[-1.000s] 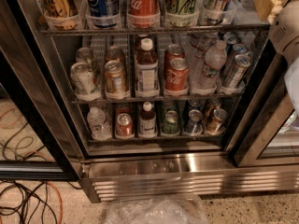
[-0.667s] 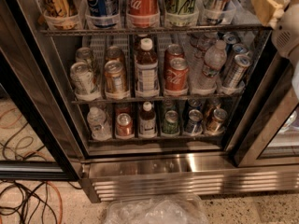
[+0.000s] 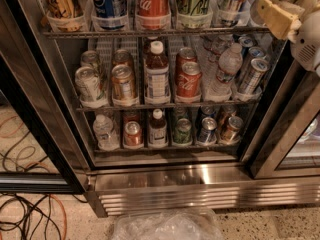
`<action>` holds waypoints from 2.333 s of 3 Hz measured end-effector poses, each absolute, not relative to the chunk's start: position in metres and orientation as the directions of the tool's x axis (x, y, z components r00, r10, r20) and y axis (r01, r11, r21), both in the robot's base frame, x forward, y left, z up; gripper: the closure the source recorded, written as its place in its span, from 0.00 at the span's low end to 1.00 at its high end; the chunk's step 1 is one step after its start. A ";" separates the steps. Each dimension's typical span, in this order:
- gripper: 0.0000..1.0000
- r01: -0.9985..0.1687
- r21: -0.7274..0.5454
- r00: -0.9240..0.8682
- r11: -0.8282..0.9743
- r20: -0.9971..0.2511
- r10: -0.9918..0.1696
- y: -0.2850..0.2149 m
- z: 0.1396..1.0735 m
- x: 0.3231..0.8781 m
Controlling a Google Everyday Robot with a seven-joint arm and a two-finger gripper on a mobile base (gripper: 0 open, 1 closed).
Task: Pick 7up can from top shelf of fridge
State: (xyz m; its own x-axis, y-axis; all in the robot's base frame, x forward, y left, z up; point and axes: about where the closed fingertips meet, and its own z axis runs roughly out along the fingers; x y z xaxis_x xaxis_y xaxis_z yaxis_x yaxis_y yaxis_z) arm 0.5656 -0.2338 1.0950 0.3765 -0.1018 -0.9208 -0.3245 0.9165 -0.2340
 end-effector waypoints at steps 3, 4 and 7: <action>1.00 -0.506 -0.344 0.334 0.791 -0.924 -0.188 -0.199 1.051 0.558; 1.00 -0.506 -0.344 0.334 0.791 -0.924 -0.188 -0.199 1.051 0.558; 1.00 -0.698 -0.415 0.371 0.583 -0.907 -0.201 -0.120 1.017 0.532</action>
Offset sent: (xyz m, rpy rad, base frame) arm -0.0076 0.0279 -0.0490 -0.1557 0.0884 0.1848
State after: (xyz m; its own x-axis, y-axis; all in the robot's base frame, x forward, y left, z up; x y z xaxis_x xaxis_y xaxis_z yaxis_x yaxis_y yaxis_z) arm 0.5317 -0.1203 1.0166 0.3714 -0.2006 -0.9066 -0.6983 0.5832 -0.4151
